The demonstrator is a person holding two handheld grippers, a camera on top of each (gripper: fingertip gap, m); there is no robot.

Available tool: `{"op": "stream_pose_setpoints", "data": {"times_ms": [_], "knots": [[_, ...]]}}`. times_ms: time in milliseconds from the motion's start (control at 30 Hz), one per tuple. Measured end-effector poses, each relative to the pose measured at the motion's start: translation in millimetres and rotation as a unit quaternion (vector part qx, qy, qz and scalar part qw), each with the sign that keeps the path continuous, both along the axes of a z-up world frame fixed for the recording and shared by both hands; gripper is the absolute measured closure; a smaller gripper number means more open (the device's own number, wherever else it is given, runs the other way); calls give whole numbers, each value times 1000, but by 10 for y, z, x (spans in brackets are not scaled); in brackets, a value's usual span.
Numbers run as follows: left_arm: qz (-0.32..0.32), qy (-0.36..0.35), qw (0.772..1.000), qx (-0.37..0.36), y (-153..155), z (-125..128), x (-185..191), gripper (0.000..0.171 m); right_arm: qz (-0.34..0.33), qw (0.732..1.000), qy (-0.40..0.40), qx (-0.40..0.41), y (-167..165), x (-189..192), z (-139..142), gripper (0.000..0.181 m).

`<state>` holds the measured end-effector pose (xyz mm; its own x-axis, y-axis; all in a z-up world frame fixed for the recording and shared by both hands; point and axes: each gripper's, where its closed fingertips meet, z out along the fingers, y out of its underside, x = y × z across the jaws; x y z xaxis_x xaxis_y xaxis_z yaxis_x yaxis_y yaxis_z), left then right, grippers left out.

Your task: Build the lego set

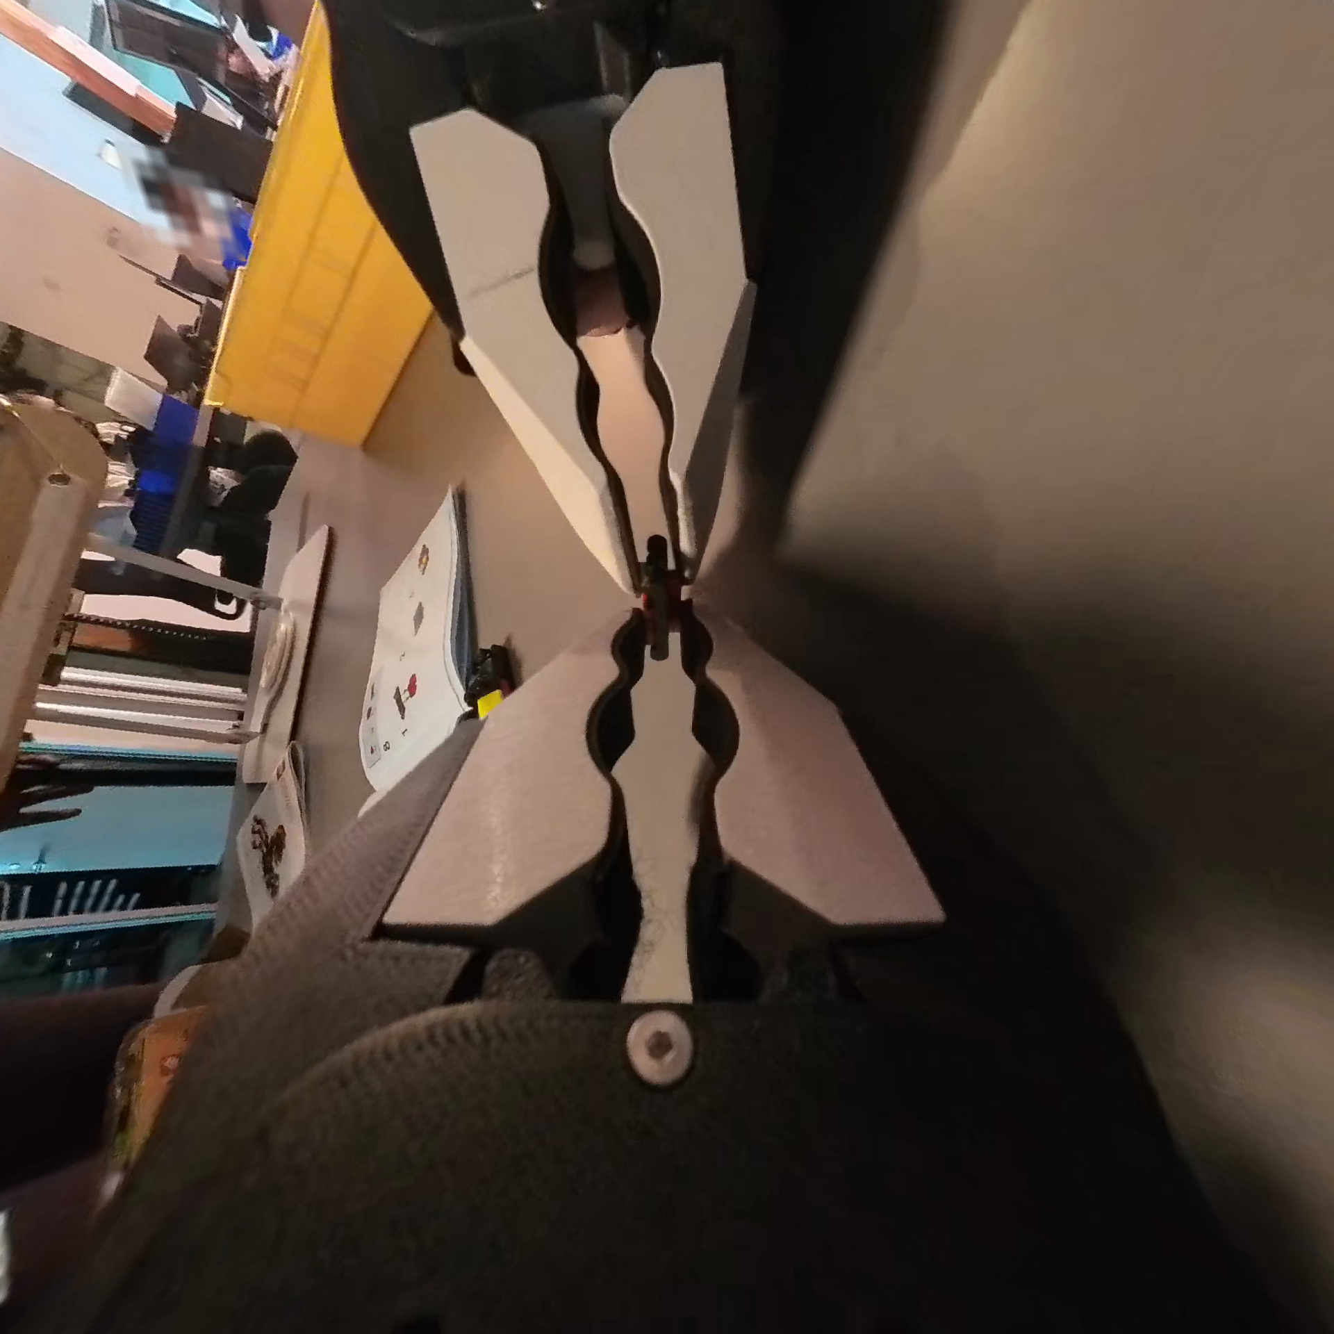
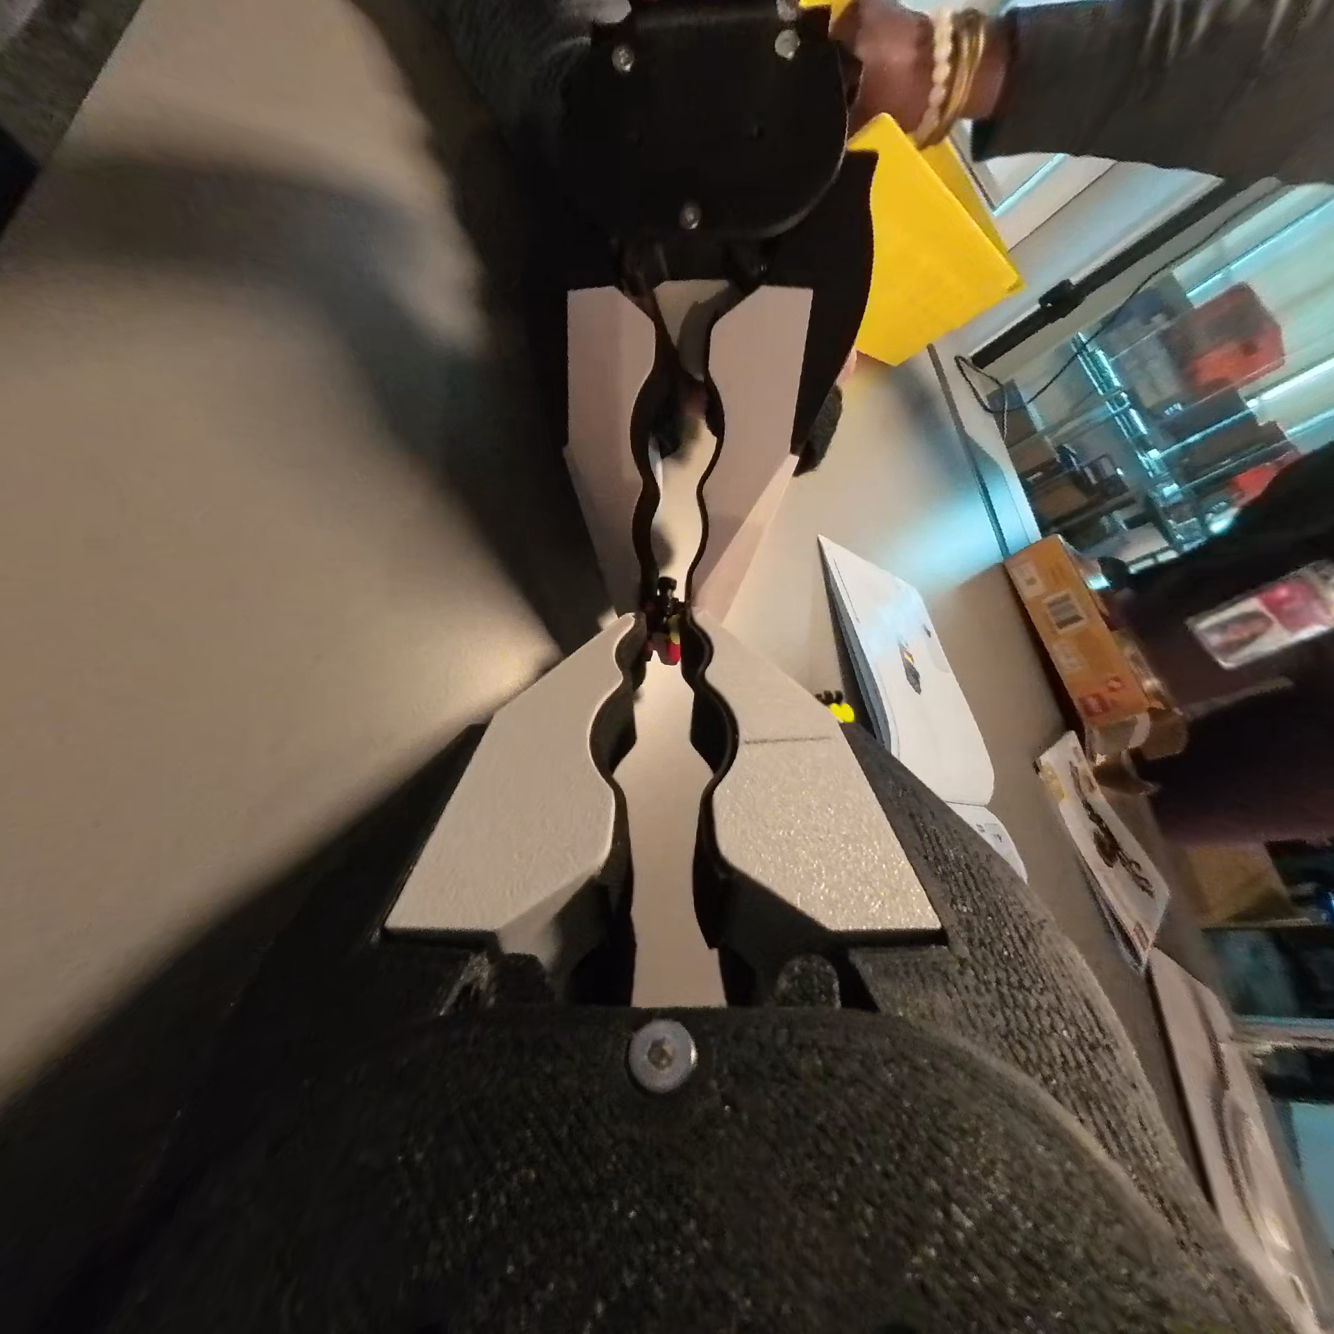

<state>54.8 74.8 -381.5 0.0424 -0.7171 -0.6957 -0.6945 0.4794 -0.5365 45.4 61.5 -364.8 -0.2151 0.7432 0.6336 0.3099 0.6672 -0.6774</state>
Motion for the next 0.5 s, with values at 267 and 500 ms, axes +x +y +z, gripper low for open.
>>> {"op": "stream_pose_setpoints", "data": {"times_ms": [267,500], "knots": [[6,-32,999,-42,3,47,10,162,-14,999,37,30,33,-3,80,167],[5,-34,998,-43,1,48,13,162,-14,999,37,26,37,-5,83,166]]}}
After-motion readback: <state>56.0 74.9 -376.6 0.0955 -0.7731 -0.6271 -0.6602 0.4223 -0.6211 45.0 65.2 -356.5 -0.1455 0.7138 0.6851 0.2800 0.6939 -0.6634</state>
